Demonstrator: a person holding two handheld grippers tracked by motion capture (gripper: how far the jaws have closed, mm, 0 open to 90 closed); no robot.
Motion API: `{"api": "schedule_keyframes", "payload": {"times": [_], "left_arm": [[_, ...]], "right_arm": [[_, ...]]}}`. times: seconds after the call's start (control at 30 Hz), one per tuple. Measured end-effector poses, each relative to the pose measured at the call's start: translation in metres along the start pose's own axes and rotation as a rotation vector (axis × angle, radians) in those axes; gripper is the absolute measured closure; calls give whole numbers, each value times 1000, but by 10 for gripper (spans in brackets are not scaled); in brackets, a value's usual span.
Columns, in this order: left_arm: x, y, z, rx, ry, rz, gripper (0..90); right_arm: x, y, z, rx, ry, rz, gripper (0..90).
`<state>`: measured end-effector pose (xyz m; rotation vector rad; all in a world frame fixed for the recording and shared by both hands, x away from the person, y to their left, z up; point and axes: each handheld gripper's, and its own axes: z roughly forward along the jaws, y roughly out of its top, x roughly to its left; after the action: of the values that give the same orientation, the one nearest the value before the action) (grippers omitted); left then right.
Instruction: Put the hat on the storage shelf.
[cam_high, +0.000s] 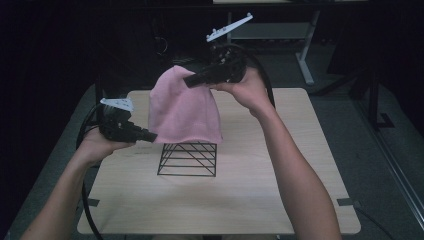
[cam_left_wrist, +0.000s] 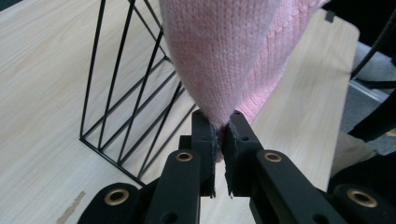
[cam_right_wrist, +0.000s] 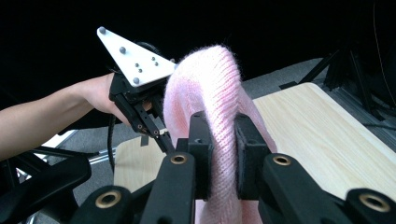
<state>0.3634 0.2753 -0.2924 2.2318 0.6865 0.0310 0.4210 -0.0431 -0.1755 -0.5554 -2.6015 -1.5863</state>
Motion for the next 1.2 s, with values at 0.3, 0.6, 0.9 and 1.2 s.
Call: {"api": "schedule_keyframes", "payload": {"times": [0.3, 0.6, 0.9, 1.2], "left_arm": [[0, -5, 14, 7, -4, 0, 838], [-2, -8, 18, 46, 29, 18, 838], [1, -20, 16, 46, 42, 6, 838], [0, -32, 18, 74, 64, -3, 837]], "right_arm": [[-4, -19, -7, -1, 0, 16, 794], [-6, -30, -1, 6, 9, 17, 793], [-1, -31, 9, 23, 33, 5, 791], [4, -37, 25, 46, 67, -13, 785]]}}
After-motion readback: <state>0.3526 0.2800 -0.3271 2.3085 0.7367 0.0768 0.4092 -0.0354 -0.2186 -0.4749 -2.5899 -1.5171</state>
